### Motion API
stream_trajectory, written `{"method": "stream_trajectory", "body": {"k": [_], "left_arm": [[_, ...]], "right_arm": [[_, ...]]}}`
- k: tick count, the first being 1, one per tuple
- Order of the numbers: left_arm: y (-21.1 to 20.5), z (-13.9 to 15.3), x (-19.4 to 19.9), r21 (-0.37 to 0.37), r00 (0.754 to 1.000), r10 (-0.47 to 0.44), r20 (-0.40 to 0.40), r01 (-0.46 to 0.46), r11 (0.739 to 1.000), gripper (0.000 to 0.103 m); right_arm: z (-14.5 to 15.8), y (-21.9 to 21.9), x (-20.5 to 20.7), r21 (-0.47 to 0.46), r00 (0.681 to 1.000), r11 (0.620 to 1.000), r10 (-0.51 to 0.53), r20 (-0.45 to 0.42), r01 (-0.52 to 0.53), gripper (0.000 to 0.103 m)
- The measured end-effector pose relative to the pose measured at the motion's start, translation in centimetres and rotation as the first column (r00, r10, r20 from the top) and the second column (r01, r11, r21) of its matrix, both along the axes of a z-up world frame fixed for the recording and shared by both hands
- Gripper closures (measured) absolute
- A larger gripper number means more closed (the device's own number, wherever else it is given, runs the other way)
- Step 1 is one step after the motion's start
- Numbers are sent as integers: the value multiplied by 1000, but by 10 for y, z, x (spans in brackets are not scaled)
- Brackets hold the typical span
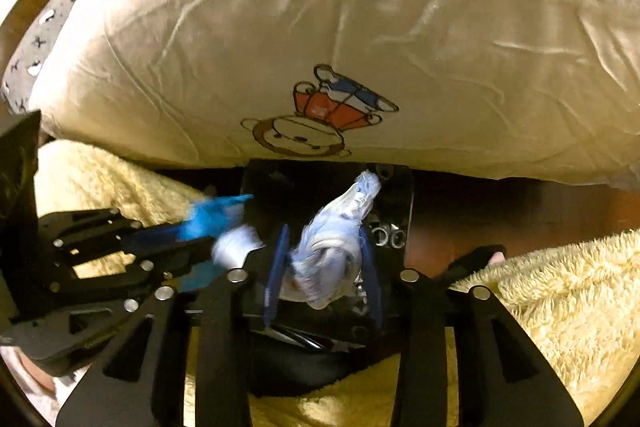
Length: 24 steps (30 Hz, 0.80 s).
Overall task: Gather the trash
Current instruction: 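Carry the wipes pack and blue cloth down into the bin and release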
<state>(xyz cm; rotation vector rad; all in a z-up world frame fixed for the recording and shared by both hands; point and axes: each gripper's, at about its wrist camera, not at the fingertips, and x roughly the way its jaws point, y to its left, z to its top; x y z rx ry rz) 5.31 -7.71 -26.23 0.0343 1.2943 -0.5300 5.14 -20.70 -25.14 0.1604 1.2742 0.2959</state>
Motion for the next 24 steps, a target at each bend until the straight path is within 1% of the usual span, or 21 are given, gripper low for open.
{"method": "stream_trajectory", "body": {"k": [2,3,6,7,8,9,10,11,12,14,17,20,24], "left_arm": [[2,0,1,3,1000,8,3,-8,1000,74],[3,-1,0,4,1000,11,7,-11,1000,72],[6,7,0,17,999,18,39,-18,1000,59],[8,12,-1,22,998,21,57,-22,1000,51],[9,17,-2,25,997,23,73,-25,999,45],[11,24,-2,27,995,27,95,-30,999,41],[13,32,-2,24,993,30,115,-33,999,35],[15,38,-2,19,991,33,133,-36,999,30],[18,46,-5,11,987,36,154,-38,999,27],[21,62,-4,0,980,44,196,-45,999,17],[28,86,0,-2,963,67,261,-69,998,11],[32,109,4,-3,946,89,313,-92,996,9],[43,131,19,19,922,109,372,-125,992,8]], "right_arm": [[5,-4,4,7,1000,1000,-18,11,18,54],[7,-6,5,9,1000,1000,-22,15,22,51],[17,-6,2,4,998,999,-35,42,35,46],[21,-9,3,4,998,999,-38,55,38,42],[25,-11,3,4,997,999,-40,69,40,37],[29,-12,3,2,996,999,-41,82,41,31],[36,-13,2,-1,994,999,-43,100,44,27],[43,-18,2,-2,991,999,-48,122,49,19],[48,-21,3,-1,989,999,-53,141,54,13],[63,-25,3,1,979,998,-64,192,65,8],[89,-28,4,-12,963,997,-66,262,72,4],[112,-27,11,-32,945,997,-53,323,67,4],[134,-30,33,-65,925,995,-42,378,71,4]]}}
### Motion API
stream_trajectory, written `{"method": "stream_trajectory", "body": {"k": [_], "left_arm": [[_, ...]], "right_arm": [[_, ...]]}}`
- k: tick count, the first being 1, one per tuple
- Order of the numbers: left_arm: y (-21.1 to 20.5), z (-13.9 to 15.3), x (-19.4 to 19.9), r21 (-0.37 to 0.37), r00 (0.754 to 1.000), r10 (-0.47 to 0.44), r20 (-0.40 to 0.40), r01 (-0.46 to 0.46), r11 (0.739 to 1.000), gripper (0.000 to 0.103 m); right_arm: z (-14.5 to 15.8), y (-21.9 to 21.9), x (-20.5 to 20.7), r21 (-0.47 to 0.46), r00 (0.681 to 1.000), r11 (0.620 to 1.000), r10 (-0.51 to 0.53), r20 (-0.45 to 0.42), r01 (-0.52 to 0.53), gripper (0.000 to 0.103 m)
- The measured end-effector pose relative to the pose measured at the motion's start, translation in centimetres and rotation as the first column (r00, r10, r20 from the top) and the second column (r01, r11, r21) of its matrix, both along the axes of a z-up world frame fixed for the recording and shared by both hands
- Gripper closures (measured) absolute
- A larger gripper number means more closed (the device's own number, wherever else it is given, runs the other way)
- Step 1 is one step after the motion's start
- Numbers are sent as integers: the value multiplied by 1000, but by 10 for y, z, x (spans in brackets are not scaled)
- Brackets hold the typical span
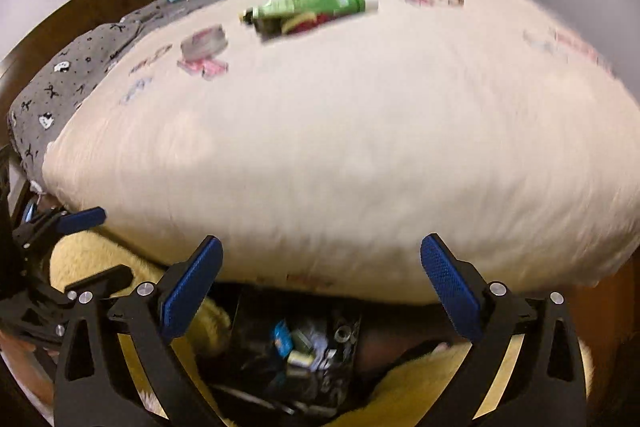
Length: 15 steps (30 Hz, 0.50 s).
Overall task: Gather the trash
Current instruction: 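Carry the wipes pack and blue cloth down into the bin and release, then grasp the round tin with the left gripper while the right grasps the fuzzy striped item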
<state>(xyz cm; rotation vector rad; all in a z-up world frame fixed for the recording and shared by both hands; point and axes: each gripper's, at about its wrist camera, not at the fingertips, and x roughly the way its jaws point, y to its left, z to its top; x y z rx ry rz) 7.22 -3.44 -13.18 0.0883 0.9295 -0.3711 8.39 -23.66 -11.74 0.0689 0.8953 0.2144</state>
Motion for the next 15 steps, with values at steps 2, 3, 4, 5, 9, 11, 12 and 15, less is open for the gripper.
{"method": "stream_trajectory", "body": {"k": [2,3,4,5,9,11,12,15], "left_arm": [[11,10,9,7,999,24,21,-24,1000,8],[16,15,18,9,999,43,33,-43,999,8],[20,20,24,9,998,54,36,-55,998,8],[24,23,32,9,997,67,39,-68,998,8],[37,27,71,37,990,128,57,-130,991,8],[41,27,85,46,988,142,58,-144,988,8],[43,26,97,48,987,153,55,-156,987,8],[49,28,122,40,984,171,54,-173,984,8]], "right_arm": [[8,3,11,-18,999,1000,6,32,-5,4],[10,3,17,-22,999,1000,6,39,-5,4],[13,1,25,-23,999,1000,1,41,0,4],[15,0,34,-16,999,1000,-4,38,5,4],[14,-1,62,14,1000,1000,-17,27,16,4],[15,3,81,17,1000,1000,-14,28,13,4],[16,6,86,13,1000,1000,-10,30,10,4],[14,18,110,-6,999,1000,15,34,-14,4]]}}
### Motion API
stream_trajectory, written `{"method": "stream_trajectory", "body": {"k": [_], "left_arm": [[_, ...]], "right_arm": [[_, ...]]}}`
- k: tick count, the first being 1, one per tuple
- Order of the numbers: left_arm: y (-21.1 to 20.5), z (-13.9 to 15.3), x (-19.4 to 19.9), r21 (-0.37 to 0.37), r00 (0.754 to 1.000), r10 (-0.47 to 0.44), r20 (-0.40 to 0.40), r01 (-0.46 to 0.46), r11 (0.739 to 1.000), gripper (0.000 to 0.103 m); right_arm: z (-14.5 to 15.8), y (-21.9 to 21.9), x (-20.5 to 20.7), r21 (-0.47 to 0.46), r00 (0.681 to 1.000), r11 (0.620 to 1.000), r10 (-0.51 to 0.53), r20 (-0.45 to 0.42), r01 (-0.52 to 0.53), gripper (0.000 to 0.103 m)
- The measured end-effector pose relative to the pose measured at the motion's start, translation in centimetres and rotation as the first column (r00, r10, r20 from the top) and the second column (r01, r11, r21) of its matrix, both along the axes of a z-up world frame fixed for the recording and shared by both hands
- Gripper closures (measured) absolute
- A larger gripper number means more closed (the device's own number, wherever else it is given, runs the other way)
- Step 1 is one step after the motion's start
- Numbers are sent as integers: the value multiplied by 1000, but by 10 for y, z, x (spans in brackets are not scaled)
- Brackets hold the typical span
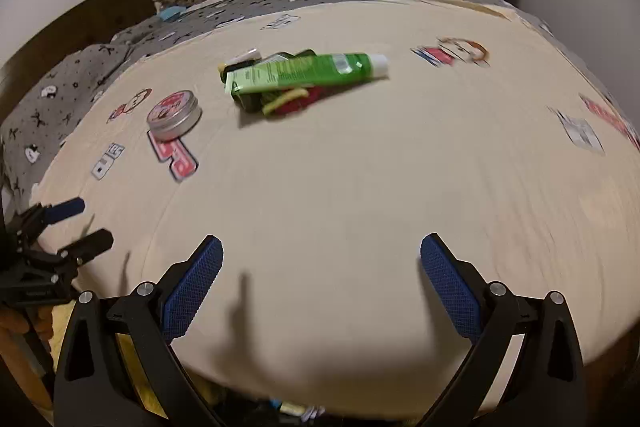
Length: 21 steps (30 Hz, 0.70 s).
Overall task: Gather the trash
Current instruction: 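Grasp the round tin with the left gripper while the right grasps the fuzzy striped item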
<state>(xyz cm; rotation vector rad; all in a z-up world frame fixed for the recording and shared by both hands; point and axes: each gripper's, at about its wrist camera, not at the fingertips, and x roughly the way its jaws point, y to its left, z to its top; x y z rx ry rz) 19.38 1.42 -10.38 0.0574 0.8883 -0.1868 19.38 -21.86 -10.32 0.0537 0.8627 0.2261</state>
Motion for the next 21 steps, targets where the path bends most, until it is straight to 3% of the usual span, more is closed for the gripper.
{"method": "stream_trajectory", "body": {"k": [7,12,21], "left_arm": [[4,4,64,-1,999,42,25,-42,999,10],[-3,-3,104,16,998,54,22,-54,998,11],[-6,-17,138,16,998,58,-6,-58,998,24]], "right_arm": [[-4,9,51,65,1000,998,2,9,-3,9],[-8,24,74,20,1000,1000,17,16,-17,10],[-15,42,118,-2,1000,1000,22,-3,-22,10]]}}
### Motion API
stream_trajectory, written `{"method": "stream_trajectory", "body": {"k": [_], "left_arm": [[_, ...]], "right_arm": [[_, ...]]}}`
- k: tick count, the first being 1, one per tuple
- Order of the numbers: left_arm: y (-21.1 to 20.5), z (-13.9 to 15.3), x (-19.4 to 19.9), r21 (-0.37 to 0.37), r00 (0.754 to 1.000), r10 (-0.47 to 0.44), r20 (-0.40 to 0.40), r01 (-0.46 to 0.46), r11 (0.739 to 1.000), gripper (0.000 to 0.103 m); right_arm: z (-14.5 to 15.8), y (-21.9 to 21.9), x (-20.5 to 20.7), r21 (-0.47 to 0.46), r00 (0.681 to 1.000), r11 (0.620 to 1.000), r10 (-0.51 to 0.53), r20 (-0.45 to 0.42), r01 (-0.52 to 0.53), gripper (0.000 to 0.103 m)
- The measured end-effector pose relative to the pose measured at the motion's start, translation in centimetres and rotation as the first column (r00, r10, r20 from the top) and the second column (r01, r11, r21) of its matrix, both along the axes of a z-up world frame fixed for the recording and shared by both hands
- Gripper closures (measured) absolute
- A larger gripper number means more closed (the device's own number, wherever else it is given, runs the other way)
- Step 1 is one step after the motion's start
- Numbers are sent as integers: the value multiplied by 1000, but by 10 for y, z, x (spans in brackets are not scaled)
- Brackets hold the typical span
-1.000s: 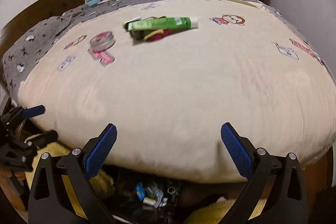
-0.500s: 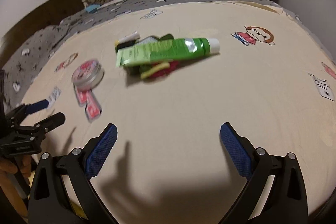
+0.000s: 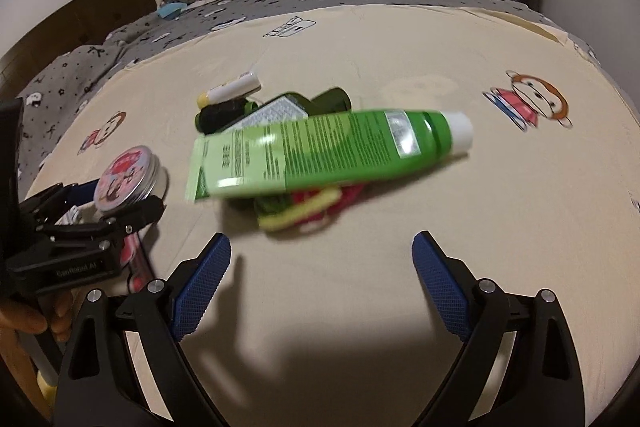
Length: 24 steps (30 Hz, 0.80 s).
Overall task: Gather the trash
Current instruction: 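Grasp the round tin with the left gripper while the right grasps the fuzzy striped item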
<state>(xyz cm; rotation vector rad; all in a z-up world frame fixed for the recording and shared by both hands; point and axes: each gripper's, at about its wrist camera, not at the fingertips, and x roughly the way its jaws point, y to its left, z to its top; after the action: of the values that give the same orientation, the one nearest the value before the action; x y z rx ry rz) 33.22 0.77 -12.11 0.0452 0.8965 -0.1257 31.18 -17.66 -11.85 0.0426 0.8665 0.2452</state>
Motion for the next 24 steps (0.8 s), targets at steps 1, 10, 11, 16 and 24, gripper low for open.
{"method": "stream_trajectory", "body": {"k": [1,10,11,16,24], "left_arm": [[1,1,3,-3,1000,2,0,-2,1000,29],[-1,3,6,29,1000,-12,7,11,1000,36],[-1,4,3,31,1000,-13,8,13,999,36],[-3,6,-17,42,1000,-24,10,24,999,36],[-8,20,-71,23,998,-60,37,59,998,36]], "right_arm": [[0,1,5,-2,1000,1000,0,-1,0,10],[0,12,24,-49,1000,998,29,-1,-29,44],[1,12,22,-51,999,998,34,3,-34,45],[4,8,2,-55,999,997,52,5,-51,49],[16,-11,-68,-63,997,995,75,24,-73,49]]}}
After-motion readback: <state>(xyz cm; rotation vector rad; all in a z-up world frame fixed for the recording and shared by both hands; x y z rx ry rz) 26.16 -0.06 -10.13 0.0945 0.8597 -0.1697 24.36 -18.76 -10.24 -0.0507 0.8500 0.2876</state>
